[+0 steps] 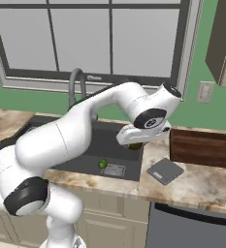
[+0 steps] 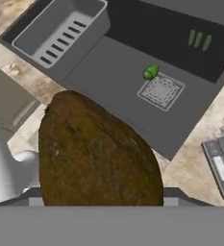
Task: Pick up all produce items and place them in the sink. Turn on the sink faucet to wash them. Then turn the sink off and put them in the tray.
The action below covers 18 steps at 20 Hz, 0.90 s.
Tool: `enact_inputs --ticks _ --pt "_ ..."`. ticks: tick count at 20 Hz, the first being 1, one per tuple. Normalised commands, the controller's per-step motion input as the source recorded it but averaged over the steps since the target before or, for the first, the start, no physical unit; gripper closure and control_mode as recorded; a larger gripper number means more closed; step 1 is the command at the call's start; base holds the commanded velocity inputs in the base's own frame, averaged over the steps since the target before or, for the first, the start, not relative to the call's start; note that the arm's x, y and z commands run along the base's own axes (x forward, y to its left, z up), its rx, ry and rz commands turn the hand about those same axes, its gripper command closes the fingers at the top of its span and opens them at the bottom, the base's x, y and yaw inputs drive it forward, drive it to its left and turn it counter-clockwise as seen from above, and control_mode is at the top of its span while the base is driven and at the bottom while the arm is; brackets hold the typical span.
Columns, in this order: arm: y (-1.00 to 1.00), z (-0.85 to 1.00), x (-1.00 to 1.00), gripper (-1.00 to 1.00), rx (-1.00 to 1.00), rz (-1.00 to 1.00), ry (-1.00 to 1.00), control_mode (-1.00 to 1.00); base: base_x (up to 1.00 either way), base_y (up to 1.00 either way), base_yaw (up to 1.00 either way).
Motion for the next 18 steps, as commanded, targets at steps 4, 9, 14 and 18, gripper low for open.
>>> enact_inputs --ticks 4,9,14,18 --pt "1.0 0.0 0.62 1.0 -0.03 0.0 0.25 -1.0 0.0 0.0 0.0" --pt "0.73 0.0 0.76 1.0 -0.03 -0.03 0.33 -1.0 0.0 0.0 0.0" --pt "0.18 -0.11 0.88 1.0 0.0 -0.04 0.33 -1.0 0.0 0.0 0.0" --pt "0.0 -0.52 0.53 1.0 0.0 -0.03 0.21 -1.0 0.0 0.0 0.0"
